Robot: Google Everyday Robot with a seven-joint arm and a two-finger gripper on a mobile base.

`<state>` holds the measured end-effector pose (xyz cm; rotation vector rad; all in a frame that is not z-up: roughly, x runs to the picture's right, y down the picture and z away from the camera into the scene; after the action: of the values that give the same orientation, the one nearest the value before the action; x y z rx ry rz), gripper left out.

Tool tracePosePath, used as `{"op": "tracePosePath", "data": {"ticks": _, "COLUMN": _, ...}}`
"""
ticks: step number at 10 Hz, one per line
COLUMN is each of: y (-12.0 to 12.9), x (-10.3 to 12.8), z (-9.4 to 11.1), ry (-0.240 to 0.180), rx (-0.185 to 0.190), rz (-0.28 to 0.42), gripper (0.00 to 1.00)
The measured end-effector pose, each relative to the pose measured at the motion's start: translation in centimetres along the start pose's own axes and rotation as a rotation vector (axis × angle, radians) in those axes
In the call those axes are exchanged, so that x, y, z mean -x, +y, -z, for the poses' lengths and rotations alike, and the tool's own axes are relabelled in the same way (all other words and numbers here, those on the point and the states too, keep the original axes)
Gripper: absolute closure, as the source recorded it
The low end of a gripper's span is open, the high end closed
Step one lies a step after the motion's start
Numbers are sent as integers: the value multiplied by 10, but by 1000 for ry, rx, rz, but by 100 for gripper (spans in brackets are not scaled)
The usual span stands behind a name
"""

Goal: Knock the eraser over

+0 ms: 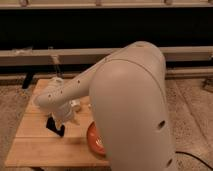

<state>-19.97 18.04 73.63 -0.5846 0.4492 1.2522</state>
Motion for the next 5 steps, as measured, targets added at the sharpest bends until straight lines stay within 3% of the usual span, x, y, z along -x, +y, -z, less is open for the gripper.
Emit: {"op": "tracePosePath", "data": {"ticks": 5, "y": 2, "x": 0, "z": 1, "ry": -5, "rx": -3, "rz": 13, "gripper": 35}}
